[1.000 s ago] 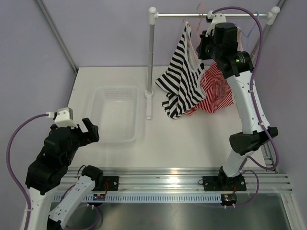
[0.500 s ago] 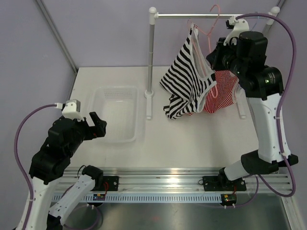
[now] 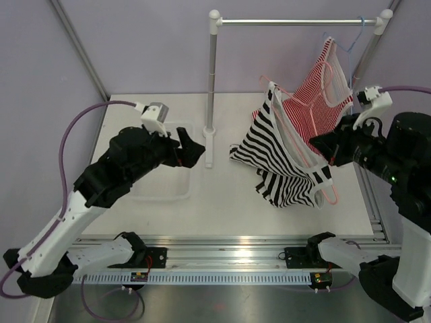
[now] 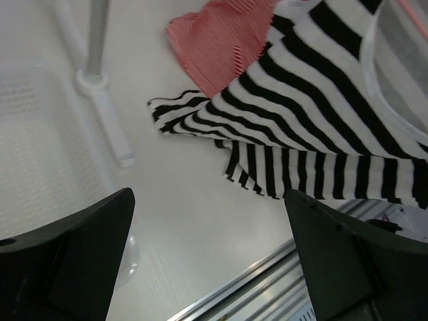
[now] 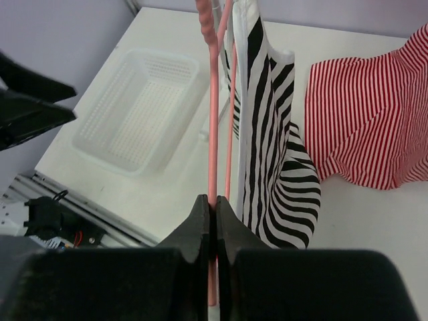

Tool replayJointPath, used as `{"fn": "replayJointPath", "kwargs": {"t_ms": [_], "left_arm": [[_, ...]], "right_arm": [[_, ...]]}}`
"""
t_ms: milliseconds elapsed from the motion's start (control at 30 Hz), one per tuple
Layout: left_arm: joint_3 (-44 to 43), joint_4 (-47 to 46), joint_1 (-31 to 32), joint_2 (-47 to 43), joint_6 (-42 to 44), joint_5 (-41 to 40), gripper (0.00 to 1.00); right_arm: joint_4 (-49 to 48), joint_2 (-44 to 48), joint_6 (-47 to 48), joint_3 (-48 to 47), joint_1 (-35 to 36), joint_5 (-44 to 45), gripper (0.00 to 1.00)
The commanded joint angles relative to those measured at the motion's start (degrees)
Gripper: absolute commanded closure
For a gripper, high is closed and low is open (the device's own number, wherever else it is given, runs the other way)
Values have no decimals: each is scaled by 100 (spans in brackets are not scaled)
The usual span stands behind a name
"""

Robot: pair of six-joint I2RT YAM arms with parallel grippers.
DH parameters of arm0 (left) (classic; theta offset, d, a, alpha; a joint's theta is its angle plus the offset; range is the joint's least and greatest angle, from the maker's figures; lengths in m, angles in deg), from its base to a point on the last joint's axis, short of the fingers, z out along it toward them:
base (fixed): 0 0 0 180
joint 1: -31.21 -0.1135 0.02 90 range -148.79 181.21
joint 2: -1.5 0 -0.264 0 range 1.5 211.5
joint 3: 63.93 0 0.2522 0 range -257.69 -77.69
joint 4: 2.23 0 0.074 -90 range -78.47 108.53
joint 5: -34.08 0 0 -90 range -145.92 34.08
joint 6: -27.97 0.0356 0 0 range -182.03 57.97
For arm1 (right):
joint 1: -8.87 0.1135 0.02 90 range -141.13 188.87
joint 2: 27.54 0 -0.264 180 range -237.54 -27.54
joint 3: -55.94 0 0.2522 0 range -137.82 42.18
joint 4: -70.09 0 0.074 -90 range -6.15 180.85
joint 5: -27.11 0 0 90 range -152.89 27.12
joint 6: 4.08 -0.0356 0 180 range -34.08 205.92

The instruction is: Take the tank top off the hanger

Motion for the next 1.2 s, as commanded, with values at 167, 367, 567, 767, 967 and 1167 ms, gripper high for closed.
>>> {"fn": "replayJointPath", "kwargs": {"t_ms": [167,367,567,767,967,1167], "left_arm": [[-1491,-1753,1948,1748,783,-1597,1],[-2124,-2256,2002,2670,1294,-1247,5],[-2064,-2661,2011,3024,1417,-770,19],[-2073,-2828,2011,3261,1434,-717,32],[-2161,-2898,2002,3419,1522,-999,42],[-2240,-2881,2002,3534,1531,-1191,84]], "right_arm": [[25,745,-45,694,63,-320,100],[33,1018,-141,1029,125,-345,100],[-37,1132,-194,1126,134,-521,100],[-98,1142,-221,1152,125,-740,100],[-133,1150,-282,1126,125,-1144,100],[-134,1185,-247,1205,134,-997,100]]}}
